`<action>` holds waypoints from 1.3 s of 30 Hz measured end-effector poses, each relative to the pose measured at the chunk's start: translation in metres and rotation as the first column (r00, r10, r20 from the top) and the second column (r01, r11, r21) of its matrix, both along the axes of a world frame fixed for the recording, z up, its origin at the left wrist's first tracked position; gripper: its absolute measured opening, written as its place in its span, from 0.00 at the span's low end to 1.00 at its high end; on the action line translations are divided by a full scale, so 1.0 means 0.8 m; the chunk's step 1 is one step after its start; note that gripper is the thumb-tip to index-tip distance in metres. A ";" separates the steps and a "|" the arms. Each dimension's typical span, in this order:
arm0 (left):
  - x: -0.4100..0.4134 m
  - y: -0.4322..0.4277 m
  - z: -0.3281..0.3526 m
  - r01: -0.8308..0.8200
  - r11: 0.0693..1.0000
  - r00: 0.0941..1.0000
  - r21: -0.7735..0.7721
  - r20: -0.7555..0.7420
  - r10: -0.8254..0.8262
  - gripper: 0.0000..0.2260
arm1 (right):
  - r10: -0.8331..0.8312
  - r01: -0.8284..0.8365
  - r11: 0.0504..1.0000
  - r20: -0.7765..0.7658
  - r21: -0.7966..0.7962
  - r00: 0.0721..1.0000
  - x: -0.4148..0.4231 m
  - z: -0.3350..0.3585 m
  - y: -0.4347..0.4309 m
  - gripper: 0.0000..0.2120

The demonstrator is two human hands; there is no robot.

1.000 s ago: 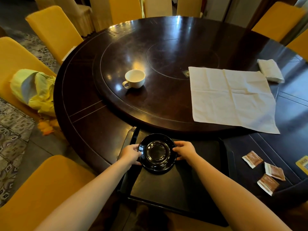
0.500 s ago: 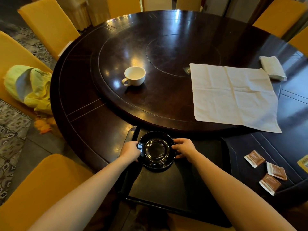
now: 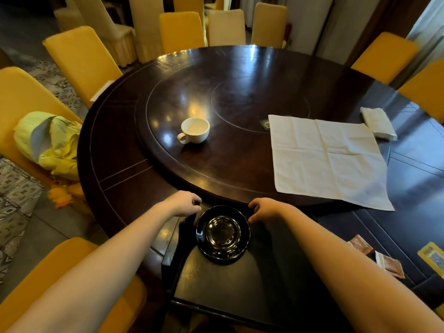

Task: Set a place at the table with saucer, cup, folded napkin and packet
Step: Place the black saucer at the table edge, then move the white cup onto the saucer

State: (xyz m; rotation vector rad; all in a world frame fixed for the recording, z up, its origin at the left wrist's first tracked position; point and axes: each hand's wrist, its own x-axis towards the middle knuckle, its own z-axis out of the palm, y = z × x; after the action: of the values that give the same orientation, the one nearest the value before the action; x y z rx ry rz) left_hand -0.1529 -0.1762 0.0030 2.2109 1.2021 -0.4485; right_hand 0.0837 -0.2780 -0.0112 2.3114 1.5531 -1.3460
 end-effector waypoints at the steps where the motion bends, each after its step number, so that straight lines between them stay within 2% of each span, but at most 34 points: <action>1: 0.000 0.009 0.007 0.037 0.998 0.999 -0.049 -0.023 -0.039 0.20 | 0.036 -0.036 0.999 0.012 -0.012 0.999 0.005 0.013 0.007 0.30; 4: 0.003 0.036 0.029 0.098 0.988 0.991 -0.115 -0.081 -0.107 0.22 | 0.091 -0.091 0.996 0.075 0.001 0.993 0.014 0.046 0.031 0.29; 14: 0.017 0.126 0.083 0.114 0.989 0.991 -0.093 -0.058 -0.120 0.24 | 0.208 -0.222 0.972 0.151 0.080 0.966 0.011 0.101 0.150 0.29; 20: 0.022 0.202 0.073 0.166 0.986 0.975 -0.031 -0.147 -0.169 0.24 | 0.236 -0.250 0.965 0.164 0.074 0.958 0.014 0.085 0.237 0.30; 28: 0.012 0.311 0.038 0.130 0.991 0.981 -0.034 -0.137 -0.133 0.19 | 0.213 -0.215 0.977 0.127 0.005 0.969 0.033 0.042 0.349 0.30; 30: 0.012 0.336 0.029 0.088 0.996 0.987 -0.019 -0.130 -0.090 0.22 | 0.188 -0.191 0.981 0.129 0.015 0.974 0.035 0.034 0.370 0.31; 32: 0.016 0.357 0.017 0.037 0.999 0.996 -0.006 -0.081 -0.037 0.32 | 0.144 -0.151 0.987 0.112 0.049 0.983 0.038 0.027 0.387 0.37; 35: 0.025 0.370 -0.002 -0.006 1.000 0.996 -0.005 0.093 0.007 0.46 | 0.101 -0.104 0.990 0.037 0.099 0.994 0.043 0.017 0.400 0.46; 39: 0.033 0.366 -0.035 -0.013 0.995 0.943 -0.094 0.330 0.043 0.51 | 0.103 -0.089 0.983 -0.078 0.159 0.992 0.042 0.000 0.407 0.50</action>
State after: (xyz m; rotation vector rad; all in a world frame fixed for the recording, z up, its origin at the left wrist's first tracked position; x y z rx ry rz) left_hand -0.1264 0.1163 -0.0248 2.0848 1.0096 -0.1077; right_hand 0.1174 0.0473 -0.0113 2.2561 1.8324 -1.3642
